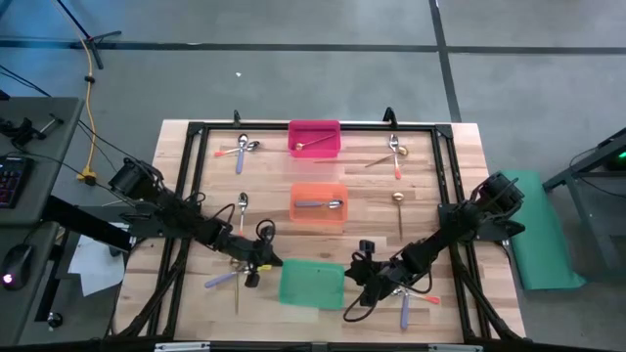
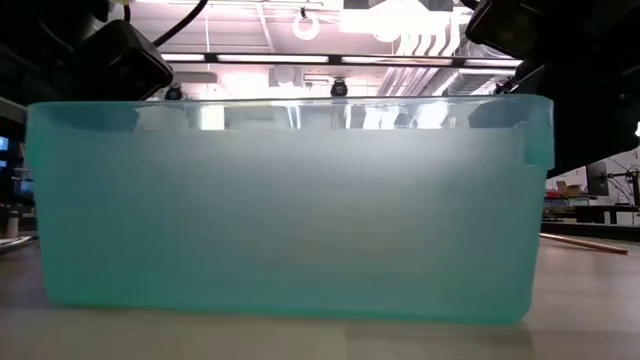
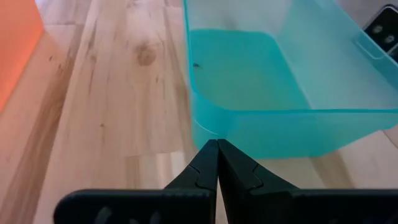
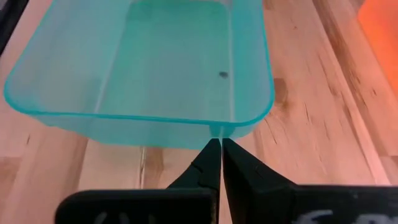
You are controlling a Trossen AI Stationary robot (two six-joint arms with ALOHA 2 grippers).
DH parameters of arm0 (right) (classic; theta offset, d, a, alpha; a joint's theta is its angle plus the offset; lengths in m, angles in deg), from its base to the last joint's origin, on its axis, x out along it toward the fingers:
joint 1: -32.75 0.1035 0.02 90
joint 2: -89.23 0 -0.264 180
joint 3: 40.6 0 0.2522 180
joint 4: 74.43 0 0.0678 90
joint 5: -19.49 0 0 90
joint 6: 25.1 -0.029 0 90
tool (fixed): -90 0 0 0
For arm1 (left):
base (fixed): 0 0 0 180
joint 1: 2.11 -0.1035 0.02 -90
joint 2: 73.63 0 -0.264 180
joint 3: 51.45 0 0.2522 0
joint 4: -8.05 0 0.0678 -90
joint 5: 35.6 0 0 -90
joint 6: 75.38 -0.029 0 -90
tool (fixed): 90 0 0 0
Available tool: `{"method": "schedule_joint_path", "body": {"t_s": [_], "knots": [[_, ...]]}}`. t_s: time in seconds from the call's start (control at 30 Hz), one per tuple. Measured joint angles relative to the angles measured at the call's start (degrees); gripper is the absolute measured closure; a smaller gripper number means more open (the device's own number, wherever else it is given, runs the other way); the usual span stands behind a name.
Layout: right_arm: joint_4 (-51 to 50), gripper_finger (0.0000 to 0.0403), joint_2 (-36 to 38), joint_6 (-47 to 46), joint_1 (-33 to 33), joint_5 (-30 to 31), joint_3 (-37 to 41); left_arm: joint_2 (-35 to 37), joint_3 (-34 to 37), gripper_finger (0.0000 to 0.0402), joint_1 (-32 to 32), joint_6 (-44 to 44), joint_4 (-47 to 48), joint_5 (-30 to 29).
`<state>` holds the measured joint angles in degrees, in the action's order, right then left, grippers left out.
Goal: Sort silverware by color (type)
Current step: Adjust the green bin on the table, then put the top left orange spoon into the green bin
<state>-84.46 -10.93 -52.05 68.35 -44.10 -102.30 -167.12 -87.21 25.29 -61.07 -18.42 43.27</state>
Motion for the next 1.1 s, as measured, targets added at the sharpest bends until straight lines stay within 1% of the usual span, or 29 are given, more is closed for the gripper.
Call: {"method": "schedule_joint_path", "body": {"t_s": [0.53, 0.83, 0.97, 1.1], "knots": [[-4.47, 0.0403, 0.07, -0.10, -2.67, 0.40, 0.02, 0.00, 0.00, 0.0402, -0.77, -0.46, 0.09, -0.15], [-5.35, 0.0403, 0.09, -0.10, -2.67, 0.37, 0.02, 0.02, 0.00, 0.0401, -0.77, -0.96, 2.58, -0.22], [-7.12, 0.0403, 0.78, -0.62, -2.66, 0.37, 0.02, 1.74, 0.00, 0.0401, -0.83, -2.08, 5.31, -0.35], [-10.33, 0.0403, 2.68, -1.30, -2.65, 1.07, 0.02, 4.41, 0.20, 0.0401, -1.31, -4.72, 7.74, -1.83]]}}
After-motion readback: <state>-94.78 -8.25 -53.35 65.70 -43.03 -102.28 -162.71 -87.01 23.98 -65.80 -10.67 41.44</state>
